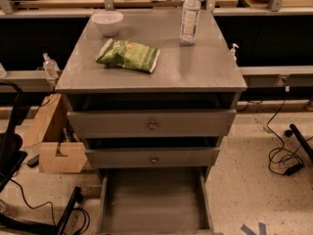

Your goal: Close bottom drawer

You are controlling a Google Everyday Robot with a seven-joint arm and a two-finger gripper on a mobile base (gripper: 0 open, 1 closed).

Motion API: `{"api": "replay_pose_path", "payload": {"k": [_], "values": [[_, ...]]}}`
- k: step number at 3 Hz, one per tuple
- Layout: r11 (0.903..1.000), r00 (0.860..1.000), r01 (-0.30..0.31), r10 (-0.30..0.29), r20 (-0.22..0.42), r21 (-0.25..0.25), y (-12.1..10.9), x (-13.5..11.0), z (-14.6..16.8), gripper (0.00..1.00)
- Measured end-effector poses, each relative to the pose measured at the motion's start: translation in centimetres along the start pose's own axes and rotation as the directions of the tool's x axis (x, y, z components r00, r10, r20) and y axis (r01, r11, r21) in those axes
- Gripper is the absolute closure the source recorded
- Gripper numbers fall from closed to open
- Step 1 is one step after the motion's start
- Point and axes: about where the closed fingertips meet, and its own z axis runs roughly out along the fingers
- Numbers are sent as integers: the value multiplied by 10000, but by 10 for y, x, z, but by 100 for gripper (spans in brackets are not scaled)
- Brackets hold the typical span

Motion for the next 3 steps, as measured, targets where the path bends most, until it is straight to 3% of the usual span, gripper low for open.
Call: {"api": "replay_pose_path", "payload": {"k": [1,2,3], "values": [[9985,9982,530,-534,281,155,-42,-23,18,100],[9984,9981,542,-547,286,160,-38,-22,17,100],[9971,9967,723,-731,355,258,-52,-33,22,100]]}}
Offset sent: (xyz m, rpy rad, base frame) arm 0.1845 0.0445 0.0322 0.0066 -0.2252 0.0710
